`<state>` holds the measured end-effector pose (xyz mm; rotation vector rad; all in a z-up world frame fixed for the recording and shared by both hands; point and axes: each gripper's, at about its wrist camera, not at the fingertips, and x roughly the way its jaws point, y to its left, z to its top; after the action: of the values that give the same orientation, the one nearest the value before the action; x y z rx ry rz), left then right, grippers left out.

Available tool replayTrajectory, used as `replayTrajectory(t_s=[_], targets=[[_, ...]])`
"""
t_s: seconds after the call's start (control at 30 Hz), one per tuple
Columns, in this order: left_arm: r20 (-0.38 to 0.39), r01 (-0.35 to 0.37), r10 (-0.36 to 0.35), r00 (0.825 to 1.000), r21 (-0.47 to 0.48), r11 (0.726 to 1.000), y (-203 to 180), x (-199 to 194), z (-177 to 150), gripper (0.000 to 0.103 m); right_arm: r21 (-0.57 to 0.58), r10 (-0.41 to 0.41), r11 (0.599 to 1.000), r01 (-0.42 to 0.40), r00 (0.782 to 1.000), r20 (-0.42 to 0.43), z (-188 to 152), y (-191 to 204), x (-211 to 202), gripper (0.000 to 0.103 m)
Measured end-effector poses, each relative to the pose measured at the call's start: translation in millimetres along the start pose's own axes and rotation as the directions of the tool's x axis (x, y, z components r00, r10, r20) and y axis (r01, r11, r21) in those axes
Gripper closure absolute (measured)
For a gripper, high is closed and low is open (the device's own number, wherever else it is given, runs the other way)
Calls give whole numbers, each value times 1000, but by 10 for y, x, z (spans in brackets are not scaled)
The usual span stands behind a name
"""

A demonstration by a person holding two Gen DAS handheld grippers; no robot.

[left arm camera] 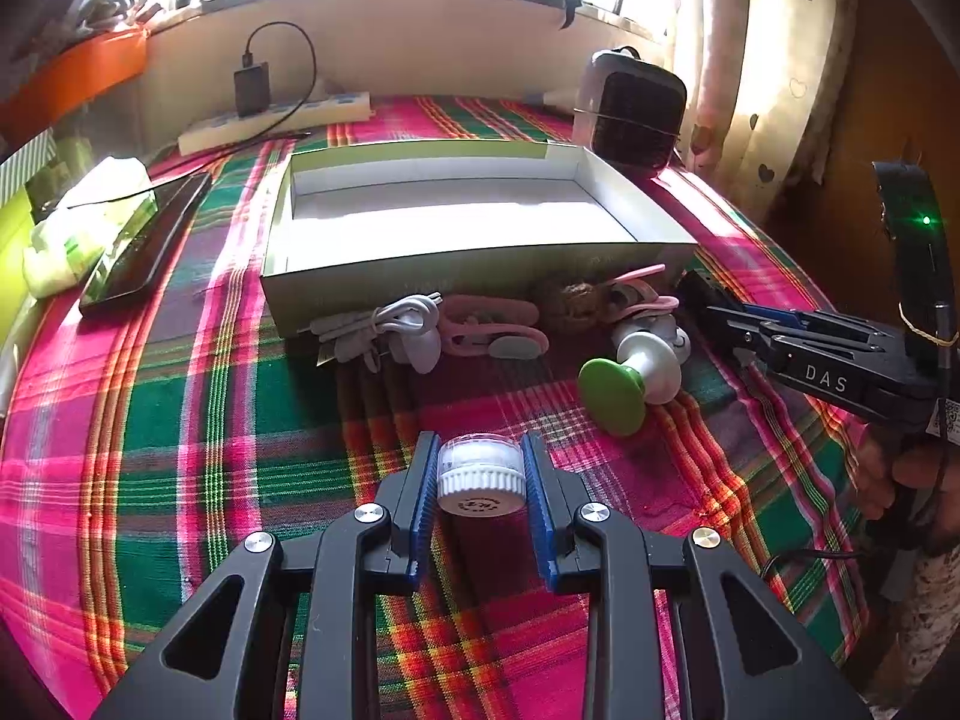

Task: Organize objects
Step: 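Lift the white jar with the left gripper while the right gripper grasps the black flashlight, then carry the white jar and black flashlight over the open white box with both grippers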

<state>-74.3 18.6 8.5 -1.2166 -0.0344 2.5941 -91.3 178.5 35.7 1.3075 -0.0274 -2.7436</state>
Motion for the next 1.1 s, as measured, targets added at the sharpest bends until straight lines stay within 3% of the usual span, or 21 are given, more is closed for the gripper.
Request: replayTrajectory(t_s=[0.57, 1.1], targets=[[76, 45, -45, 996, 5, 999, 35, -225, 418, 78, -26, 32, 999, -30, 998, 55, 288, 118, -288, 74], [46, -2, 2, 999, -2, 1000, 327, 272, 1079, 78, -53, 61, 997, -61, 998, 2, 841, 301, 145, 74]])
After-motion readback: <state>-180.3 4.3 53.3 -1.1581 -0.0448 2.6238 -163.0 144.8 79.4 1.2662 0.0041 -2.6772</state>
